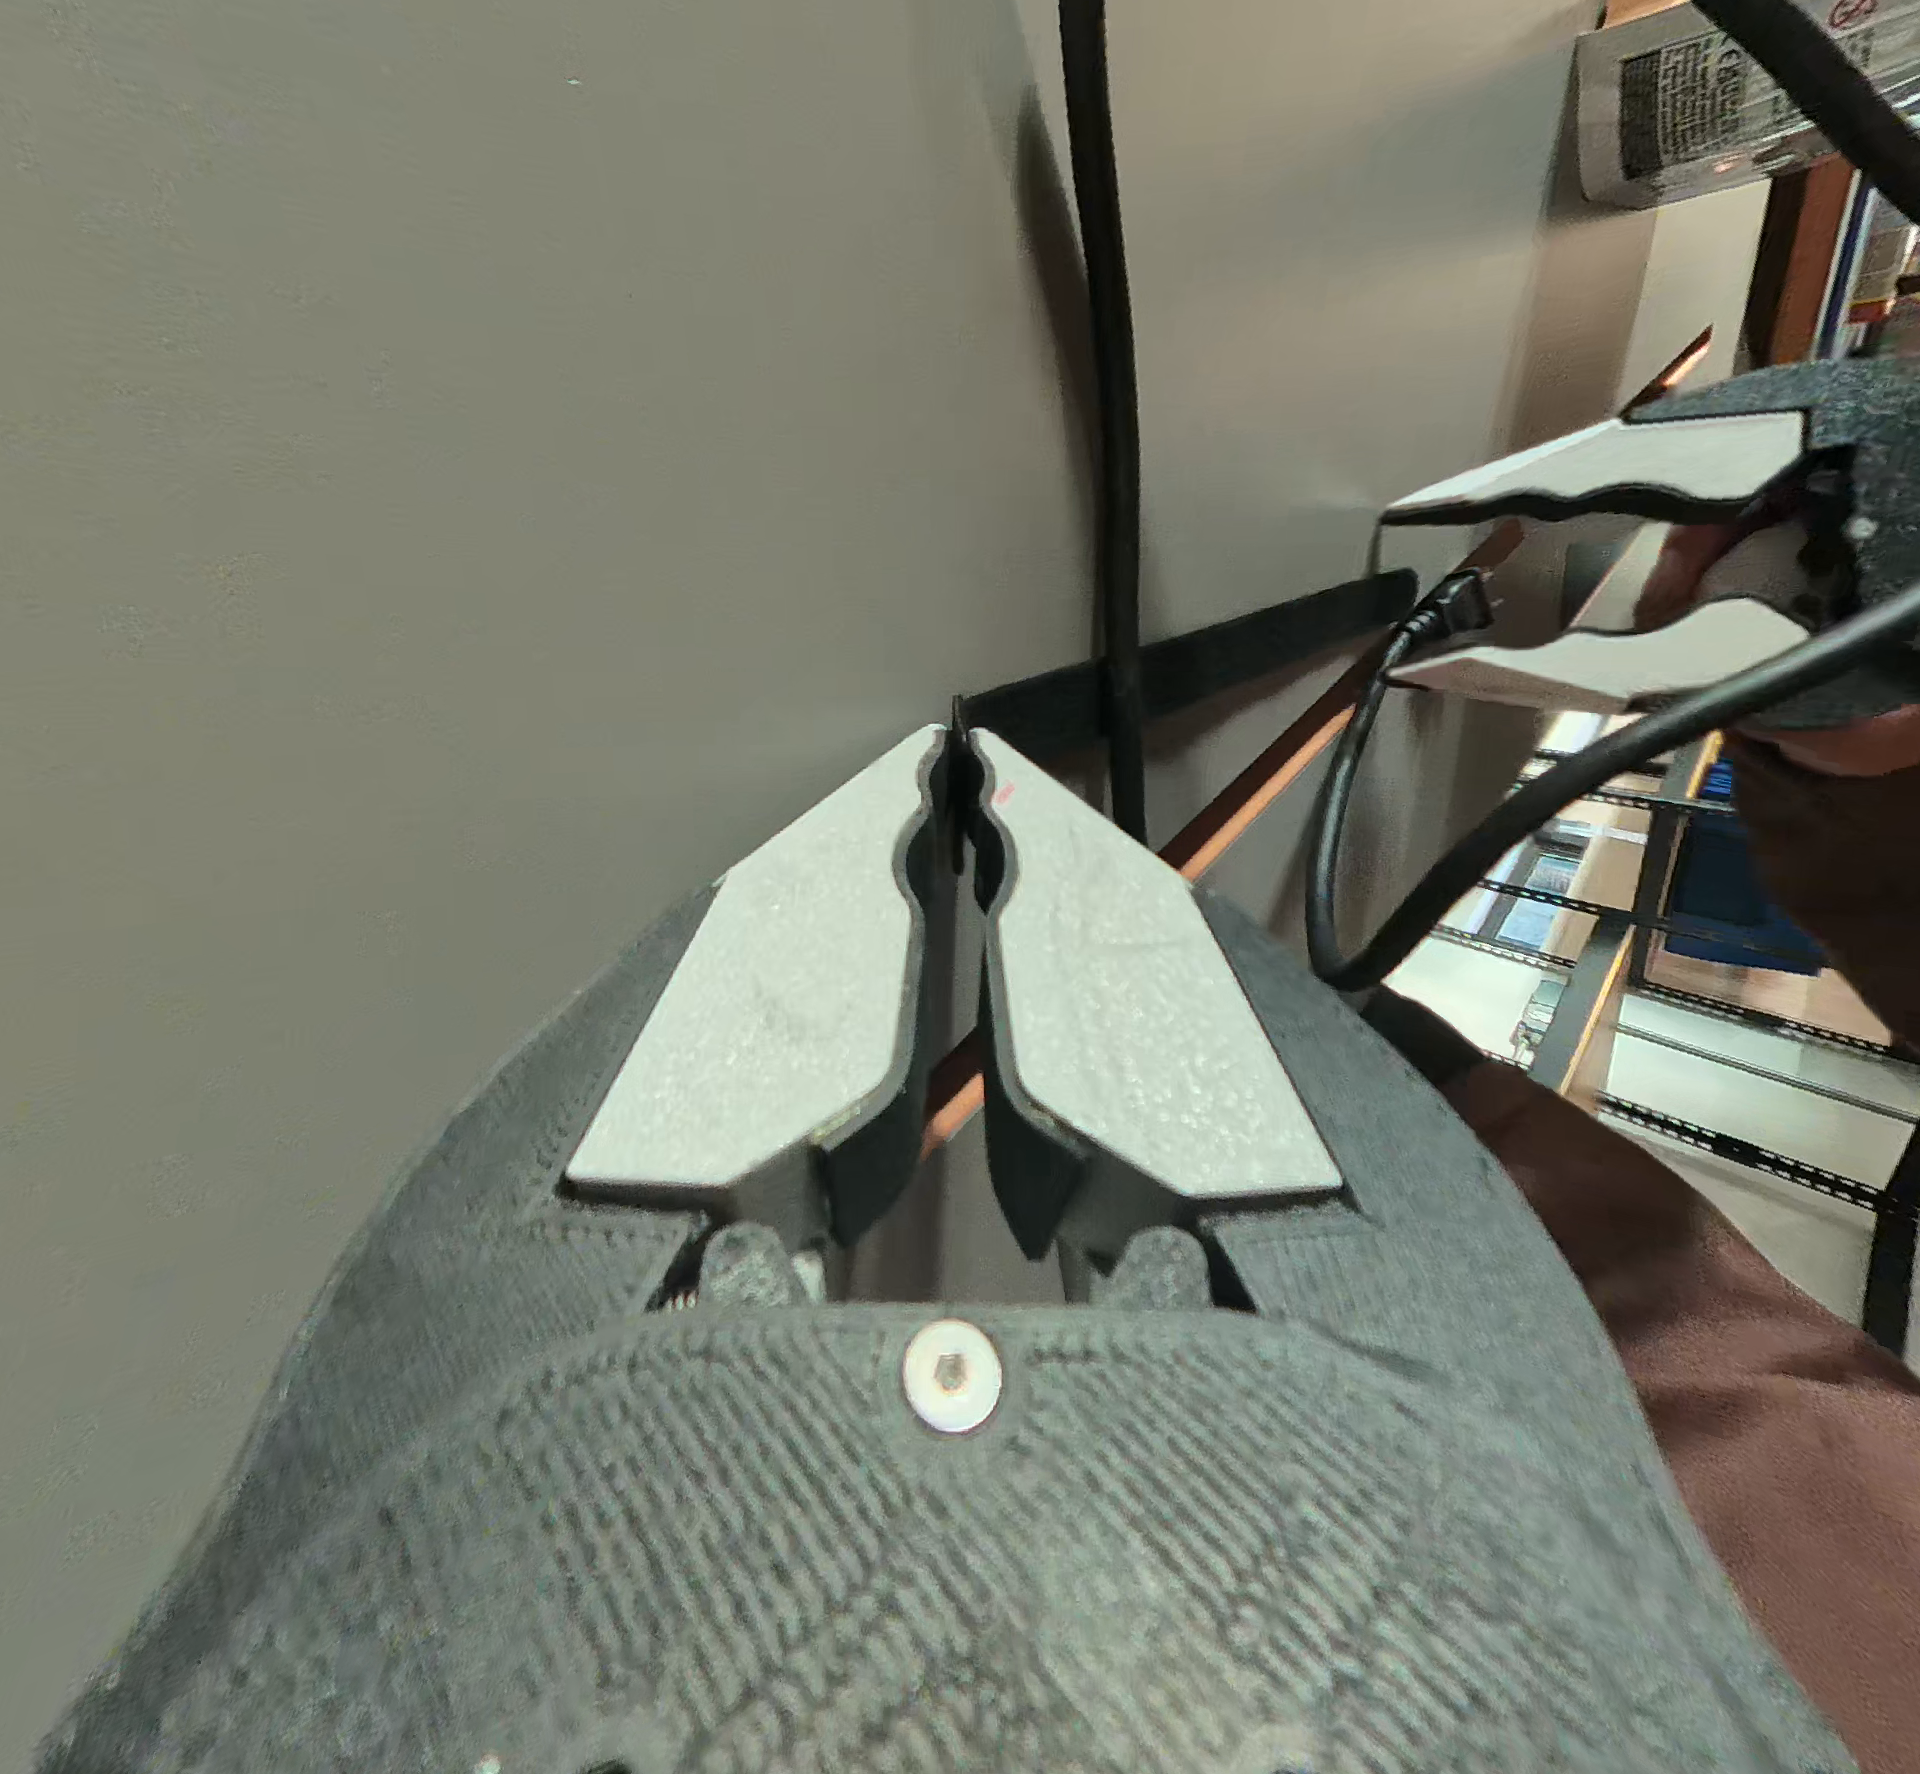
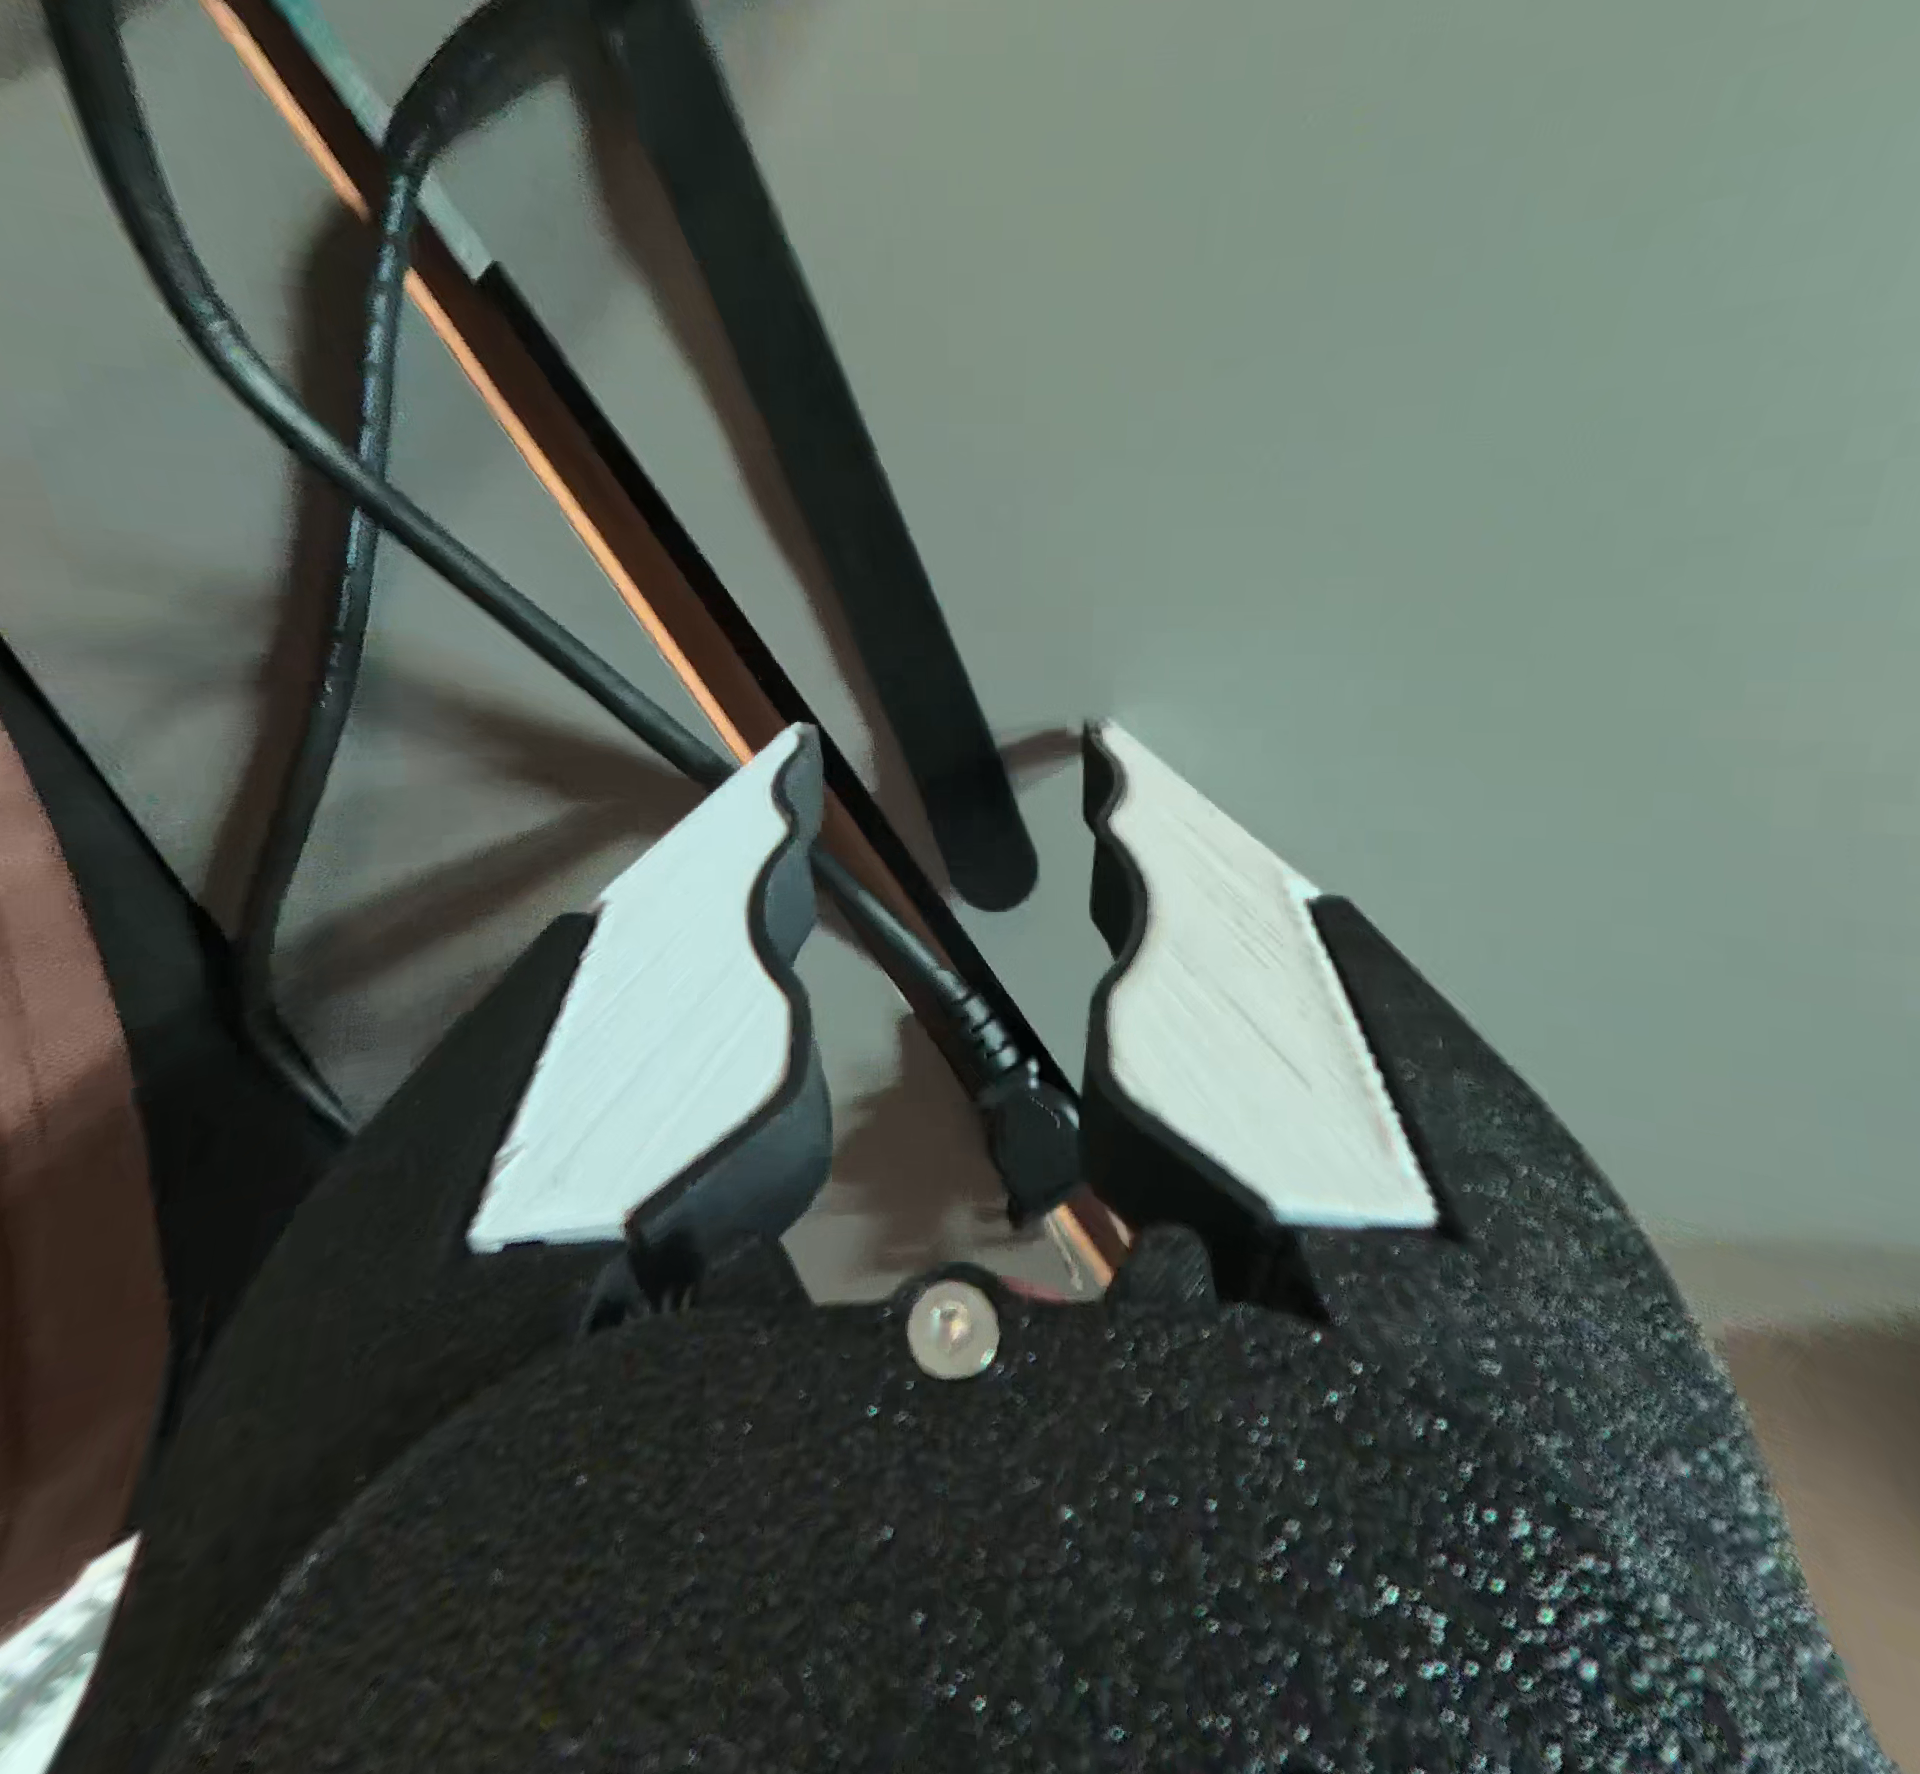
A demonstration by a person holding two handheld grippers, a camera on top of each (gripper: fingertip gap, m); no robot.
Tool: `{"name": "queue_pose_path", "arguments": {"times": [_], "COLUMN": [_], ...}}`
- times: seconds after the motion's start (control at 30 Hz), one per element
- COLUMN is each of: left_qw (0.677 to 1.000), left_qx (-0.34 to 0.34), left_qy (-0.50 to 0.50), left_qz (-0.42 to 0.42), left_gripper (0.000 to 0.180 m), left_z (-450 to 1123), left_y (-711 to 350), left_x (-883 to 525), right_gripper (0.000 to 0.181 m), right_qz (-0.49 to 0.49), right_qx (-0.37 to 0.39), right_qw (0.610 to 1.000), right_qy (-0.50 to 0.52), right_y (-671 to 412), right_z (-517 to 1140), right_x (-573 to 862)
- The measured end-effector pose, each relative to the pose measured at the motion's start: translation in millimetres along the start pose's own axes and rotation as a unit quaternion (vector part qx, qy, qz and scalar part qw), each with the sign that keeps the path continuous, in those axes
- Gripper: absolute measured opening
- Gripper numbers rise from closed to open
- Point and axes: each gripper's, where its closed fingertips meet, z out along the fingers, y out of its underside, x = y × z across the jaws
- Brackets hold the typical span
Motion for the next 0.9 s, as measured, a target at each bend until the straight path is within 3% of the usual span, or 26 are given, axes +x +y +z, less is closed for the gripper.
{"name": "queue_pose_path", "arguments": {"times": [0.03, 0.13, 0.37, 0.43, 0.57, 0.83, 0.9], "left_qw": [1.000, 1.000, 0.999, 0.999, 0.999, 0.999, 0.999], "left_qx": [0.000, 0.000, -0.015, -0.016, -0.021, -0.024, -0.024], "left_qy": [-0.007, -0.016, -0.030, -0.028, -0.026, -0.015, -0.016], "left_qz": [-0.003, -0.013, -0.010, -0.006, 0.023, 0.030, 0.030], "left_gripper": [0.000, 0.000, 0.000, 0.000, 0.000, 0.000, 0.000], "left_z": [-0.3, 1.5, 1.9, 1.0, -1.7, 0.5, 0.5], "left_y": [0.4, 2.0, 3.4, 3.1, 2.9, 5.9, 6.9], "left_x": [-0.3, 1.4, 3.8, 6.6, 14.0, 16.7, 14.8], "right_gripper": [0.047, 0.016, 0.013, 0.000, 0.000, 0.000, 0.015], "right_qz": [-0.024, -0.097, -0.067, -0.076, -0.075, 0.138, 0.181], "right_qx": [0.000, 0.018, 0.040, 0.034, 0.032, 0.072, 0.078], "right_qw": [1.000, 0.994, 0.995, 0.993, 0.993, 0.987, 0.980], "right_qy": [0.013, 0.057, 0.063, 0.082, 0.082, 0.035, 0.011], "right_y": [0.4, 2.4, 1.2, -1.7, -9.1, 18.2, 27.1], "right_z": [1.4, 2.8, 1.9, -1.0, -7.2, -31.8, -33.2], "right_x": [1.6, 7.8, 13.5, 20.6, 29.0, 42.8, 39.2]}}
